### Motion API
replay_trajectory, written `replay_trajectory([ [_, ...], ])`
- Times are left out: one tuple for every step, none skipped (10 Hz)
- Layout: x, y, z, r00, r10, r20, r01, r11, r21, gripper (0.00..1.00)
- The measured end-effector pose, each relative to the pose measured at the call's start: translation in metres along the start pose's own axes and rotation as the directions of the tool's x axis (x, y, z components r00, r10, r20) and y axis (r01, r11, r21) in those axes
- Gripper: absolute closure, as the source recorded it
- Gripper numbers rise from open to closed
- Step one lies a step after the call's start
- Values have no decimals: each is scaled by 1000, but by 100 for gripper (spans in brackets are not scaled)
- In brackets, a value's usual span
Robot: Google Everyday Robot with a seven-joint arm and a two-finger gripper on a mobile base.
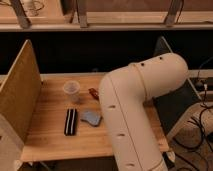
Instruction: Push the ceramic bowl across the table
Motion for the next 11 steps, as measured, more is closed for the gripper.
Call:
replay_trajectory([
  [0,6,4,1000,-11,-6,11,1000,-10,100],
  [1,15,5,1000,-25,-13,24,999,-23,100],
  [-2,26,4,999,-42,-10,42,998,-44,100],
  [-3,36,2,998,-57,-6,57,996,-62,100],
  [-4,49,1,997,-77,-2,76,993,-85,100],
  [-5,66,0,994,-105,3,104,988,-113,100],
  [-5,71,-1,993,-116,3,115,986,-123,100],
  [-6,83,-1,990,-140,8,140,980,-142,100],
  [-6,91,-2,987,-159,12,159,975,-157,100],
  [-6,100,-3,984,-178,19,178,968,-175,100],
  [-8,107,-7,981,-189,37,192,962,-193,100],
])
